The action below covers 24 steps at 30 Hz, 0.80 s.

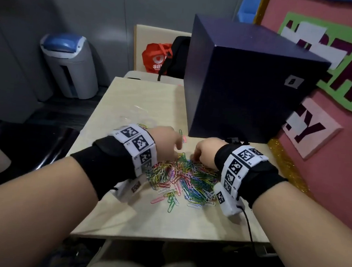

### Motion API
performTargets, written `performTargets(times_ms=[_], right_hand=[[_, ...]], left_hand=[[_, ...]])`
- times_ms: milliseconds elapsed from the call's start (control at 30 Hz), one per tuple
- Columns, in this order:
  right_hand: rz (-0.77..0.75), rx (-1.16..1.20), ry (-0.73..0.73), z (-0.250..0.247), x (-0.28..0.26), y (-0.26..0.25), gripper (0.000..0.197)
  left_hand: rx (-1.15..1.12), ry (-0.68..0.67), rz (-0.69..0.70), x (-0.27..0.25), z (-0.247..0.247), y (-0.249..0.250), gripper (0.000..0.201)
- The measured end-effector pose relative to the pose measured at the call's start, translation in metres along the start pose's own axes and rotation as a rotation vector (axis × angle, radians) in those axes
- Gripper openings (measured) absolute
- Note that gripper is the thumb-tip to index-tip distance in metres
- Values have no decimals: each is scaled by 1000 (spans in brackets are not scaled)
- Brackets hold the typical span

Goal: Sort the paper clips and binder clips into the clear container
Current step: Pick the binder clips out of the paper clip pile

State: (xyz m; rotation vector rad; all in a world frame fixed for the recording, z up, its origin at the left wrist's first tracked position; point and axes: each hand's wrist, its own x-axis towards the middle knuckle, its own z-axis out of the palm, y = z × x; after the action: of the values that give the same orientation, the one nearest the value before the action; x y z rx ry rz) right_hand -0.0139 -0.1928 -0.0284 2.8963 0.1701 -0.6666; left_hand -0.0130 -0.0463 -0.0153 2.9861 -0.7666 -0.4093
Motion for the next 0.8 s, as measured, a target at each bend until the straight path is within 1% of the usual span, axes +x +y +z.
performTargets(times_ms=[67, 133, 167, 233, 333, 433, 467, 500, 567, 633, 700, 800], right_hand=[[-12, 65, 45, -3, 1, -4, 32], [-2, 137, 106, -4, 1, -10, 36], [3, 151, 103, -3, 2, -13, 39], [8, 92, 54, 1, 6, -20, 41], [24, 38, 14, -5, 9, -28, 41], [44, 93, 56, -13, 11, -35, 43], [37, 135, 80, -13, 13, -36, 48], [18, 168, 97, -13, 15, -38, 55], [-52, 189, 94, -12, 18, -40, 70], [-105, 135, 38, -11, 21, -43, 75], [-97, 46, -15, -12, 20, -46, 70], [-99, -138, -61, -15, 19, -49, 52]], left_hand=[[15, 29, -116, -7, -9, -17, 30], [66, 56, -220, -12, -15, -32, 30], [87, 58, -259, -14, -16, -39, 30], [136, 24, -309, -17, -16, -50, 30], [193, -5, -322, -19, -10, -59, 23], [218, -51, -297, -16, -5, -59, 38], [213, -62, -299, -16, -4, -57, 37], [205, -59, -291, -15, -3, -56, 32], [178, -54, -270, -14, -2, -59, 10], [147, -57, -271, -14, -1, -64, 19], [138, -46, -270, -15, -1, -69, 19], [164, -31, -280, -17, -2, -73, 20]])
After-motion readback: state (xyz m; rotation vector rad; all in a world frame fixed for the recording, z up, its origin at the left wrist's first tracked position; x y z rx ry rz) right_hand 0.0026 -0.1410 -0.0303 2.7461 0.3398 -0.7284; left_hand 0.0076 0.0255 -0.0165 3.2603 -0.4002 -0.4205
